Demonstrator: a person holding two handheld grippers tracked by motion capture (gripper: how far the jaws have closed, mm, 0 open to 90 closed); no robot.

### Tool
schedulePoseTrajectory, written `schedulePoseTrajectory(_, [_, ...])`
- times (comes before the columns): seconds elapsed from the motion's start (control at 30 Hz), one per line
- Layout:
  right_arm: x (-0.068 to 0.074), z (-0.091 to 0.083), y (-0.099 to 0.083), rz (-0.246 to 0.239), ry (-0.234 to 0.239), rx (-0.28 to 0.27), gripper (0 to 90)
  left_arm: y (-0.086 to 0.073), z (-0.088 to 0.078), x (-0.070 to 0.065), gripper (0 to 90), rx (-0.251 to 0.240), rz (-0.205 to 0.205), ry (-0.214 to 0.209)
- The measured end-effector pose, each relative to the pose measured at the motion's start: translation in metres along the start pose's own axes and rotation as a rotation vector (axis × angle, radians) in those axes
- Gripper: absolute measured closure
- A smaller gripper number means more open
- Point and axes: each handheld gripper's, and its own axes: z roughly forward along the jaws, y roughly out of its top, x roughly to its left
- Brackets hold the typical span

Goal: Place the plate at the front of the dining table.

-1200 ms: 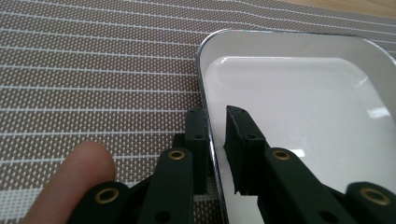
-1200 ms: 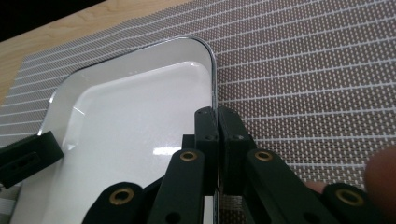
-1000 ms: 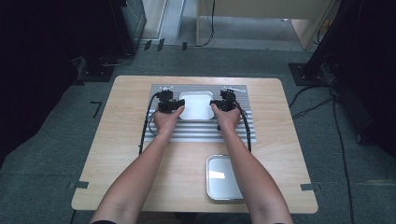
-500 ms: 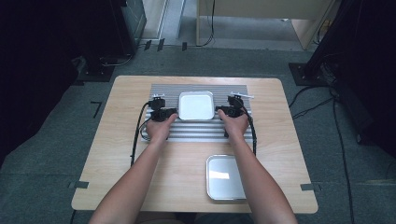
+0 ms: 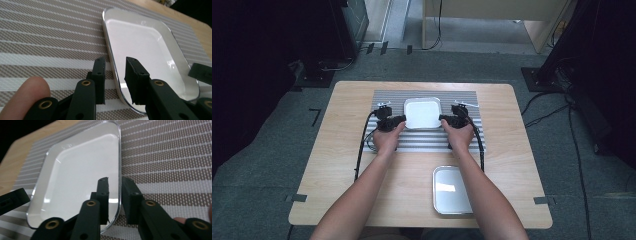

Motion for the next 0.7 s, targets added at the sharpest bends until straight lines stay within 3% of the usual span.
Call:
schedulePoseTrajectory(0.07, [0.000,0.000,-0.002,0.018,-0.018,0.012,86.6,-0.002,0.002,-0.001,76.8,0.018,0.011,0.007])
schedulePoseTrajectory(0.1, [0.000,-0.002,-0.003,0.052,-0.016,0.020,87.9,-0.003,0.003,-0.002,78.9,0.023,0.015,0.008])
schedulePoseTrajectory(0.27, [0.003,-0.007,-0.007,0.047,-0.040,0.028,88.1,-0.006,0.004,-0.006,83.3,0.036,0.043,0.022])
schedulePoseTrajectory(0.43, [-0.001,-0.012,-0.011,0.071,-0.035,0.023,88.0,-0.008,0.004,-0.010,83.5,0.043,0.053,0.022])
schedulePoseTrajectory(0.7, [-0.003,-0.017,-0.016,0.047,-0.044,0.015,87.4,-0.012,0.002,-0.013,83.0,0.044,0.057,0.009])
